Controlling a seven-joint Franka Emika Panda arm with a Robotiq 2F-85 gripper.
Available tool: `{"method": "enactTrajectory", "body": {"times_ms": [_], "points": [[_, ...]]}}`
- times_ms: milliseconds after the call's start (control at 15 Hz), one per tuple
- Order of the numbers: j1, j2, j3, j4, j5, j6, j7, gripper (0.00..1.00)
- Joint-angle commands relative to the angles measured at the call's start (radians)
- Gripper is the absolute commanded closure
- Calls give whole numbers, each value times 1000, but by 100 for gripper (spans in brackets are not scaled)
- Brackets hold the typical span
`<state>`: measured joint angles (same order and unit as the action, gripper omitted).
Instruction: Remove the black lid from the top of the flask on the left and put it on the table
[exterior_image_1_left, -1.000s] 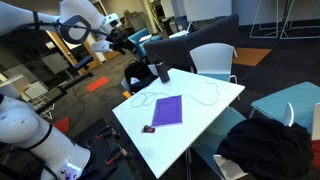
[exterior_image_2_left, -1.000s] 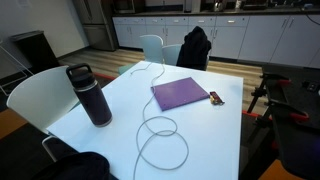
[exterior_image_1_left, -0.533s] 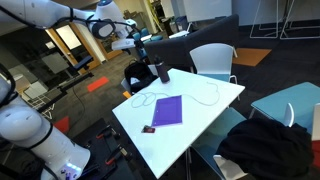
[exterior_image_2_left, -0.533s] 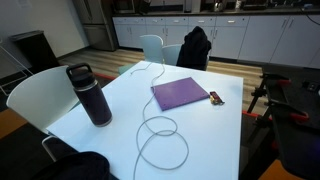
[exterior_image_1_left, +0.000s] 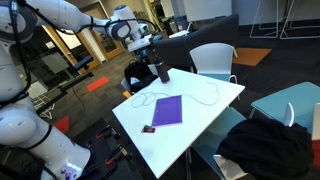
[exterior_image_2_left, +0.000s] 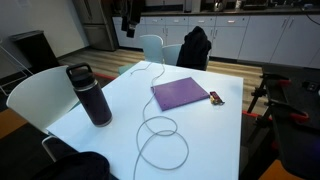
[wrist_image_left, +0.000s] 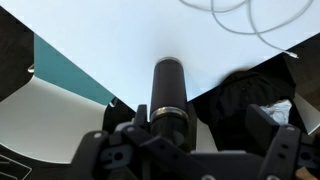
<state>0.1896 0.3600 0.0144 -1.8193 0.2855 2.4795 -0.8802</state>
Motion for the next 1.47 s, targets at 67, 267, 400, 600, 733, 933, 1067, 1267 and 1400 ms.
{"method": "enactTrajectory", "body": {"times_ms": [67,267,400,600,733,933,1067,1267,1400], "points": [[-64,0,73,5,-41,3,27,0],[-88,87,120,56,-86,46,-28,0],[-98,153,140,100,-136,84,-24,0],[-101,247,161,167,-213,166,-19,0],[-114,301,193,205,-239,239,-31,0],[-174,356,286,237,-210,368,-33,0],[-229,385,366,254,-195,419,-37,0],[-311,420,475,289,-172,384,-41,0],[-343,442,518,314,-158,351,-33,0]]}}
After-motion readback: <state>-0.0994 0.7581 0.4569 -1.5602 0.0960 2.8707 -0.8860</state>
